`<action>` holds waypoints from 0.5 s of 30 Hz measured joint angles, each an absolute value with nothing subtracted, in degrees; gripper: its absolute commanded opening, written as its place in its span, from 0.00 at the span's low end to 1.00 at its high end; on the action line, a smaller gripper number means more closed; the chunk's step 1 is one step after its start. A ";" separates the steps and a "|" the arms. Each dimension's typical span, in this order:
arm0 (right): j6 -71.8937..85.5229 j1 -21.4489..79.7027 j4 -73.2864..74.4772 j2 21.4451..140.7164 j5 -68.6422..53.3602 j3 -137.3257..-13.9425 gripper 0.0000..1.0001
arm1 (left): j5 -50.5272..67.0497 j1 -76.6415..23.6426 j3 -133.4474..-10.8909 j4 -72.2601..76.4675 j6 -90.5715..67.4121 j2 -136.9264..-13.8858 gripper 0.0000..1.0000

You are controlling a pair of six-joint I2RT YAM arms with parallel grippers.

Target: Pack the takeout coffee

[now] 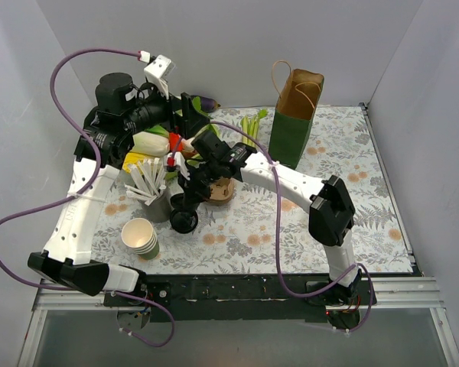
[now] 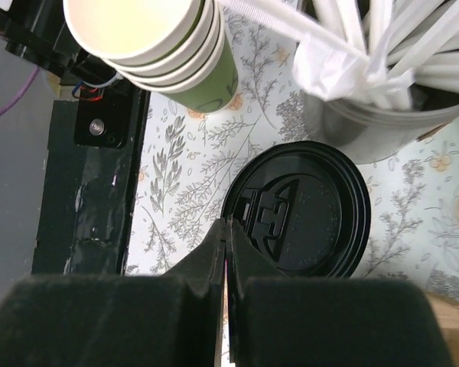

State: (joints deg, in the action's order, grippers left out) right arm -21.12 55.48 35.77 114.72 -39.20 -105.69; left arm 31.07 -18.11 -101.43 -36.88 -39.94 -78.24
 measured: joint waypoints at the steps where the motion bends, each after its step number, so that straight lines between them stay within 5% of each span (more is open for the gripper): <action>1: -21.15 55.35 35.48 114.72 -39.48 -105.16 0.01 | 30.83 -18.11 -100.82 -36.91 -39.66 -78.04 0.98; 15: -17.78 51.46 34.04 118.56 -46.06 -102.02 0.01 | 30.68 -18.11 -99.85 -38.17 -38.30 -77.89 0.98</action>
State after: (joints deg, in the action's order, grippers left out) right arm -17.78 51.46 34.04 118.56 -46.06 -102.02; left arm 30.68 -18.11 -99.85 -38.17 -38.30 -77.89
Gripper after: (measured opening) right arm 0.022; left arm 0.981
